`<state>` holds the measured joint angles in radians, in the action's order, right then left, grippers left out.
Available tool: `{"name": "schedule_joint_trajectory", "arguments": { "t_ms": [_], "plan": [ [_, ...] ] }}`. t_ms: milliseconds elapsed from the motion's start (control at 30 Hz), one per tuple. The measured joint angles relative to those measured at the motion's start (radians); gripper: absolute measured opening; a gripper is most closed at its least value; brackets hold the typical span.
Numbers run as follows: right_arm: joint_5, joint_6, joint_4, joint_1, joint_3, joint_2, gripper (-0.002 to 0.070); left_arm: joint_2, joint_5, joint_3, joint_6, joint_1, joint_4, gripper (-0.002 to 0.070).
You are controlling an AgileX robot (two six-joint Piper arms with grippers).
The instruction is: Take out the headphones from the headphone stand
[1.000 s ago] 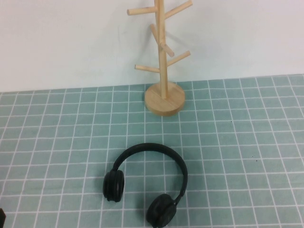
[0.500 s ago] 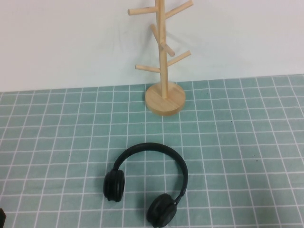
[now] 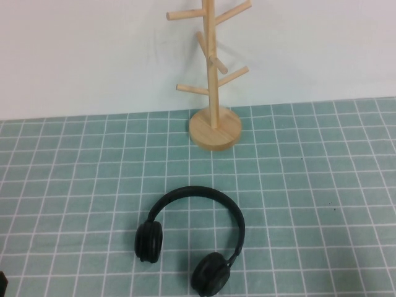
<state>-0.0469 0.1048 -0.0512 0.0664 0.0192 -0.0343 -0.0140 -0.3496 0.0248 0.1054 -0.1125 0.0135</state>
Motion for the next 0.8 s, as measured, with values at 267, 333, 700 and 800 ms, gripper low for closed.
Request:
{"name": "schedule_joint_trajectory", "arguments": {
  "t_ms": [267,333,700,800],
  "plan": [
    [-0.268,-0.061,0.073,0.002,0.0,0.0,-0.0006,0.0,0.0,0.0,0.0,0.0,0.0,-0.0003],
    [-0.277,-0.065,0.035,0.002,0.0,0.0,-0.0006,0.0,0.0,0.0,0.0,0.0,0.0,-0.0003],
    [-0.277,-0.065,-0.003,0.002,0.0,0.0,-0.0006,0.0,0.0,0.0,0.0,0.0,0.0,-0.0003],
    [-0.277,-0.065,-0.003,0.002,0.0,0.0,-0.0006,0.0,0.0,0.0,0.0,0.0,0.0,-0.0003]
  ]
}}
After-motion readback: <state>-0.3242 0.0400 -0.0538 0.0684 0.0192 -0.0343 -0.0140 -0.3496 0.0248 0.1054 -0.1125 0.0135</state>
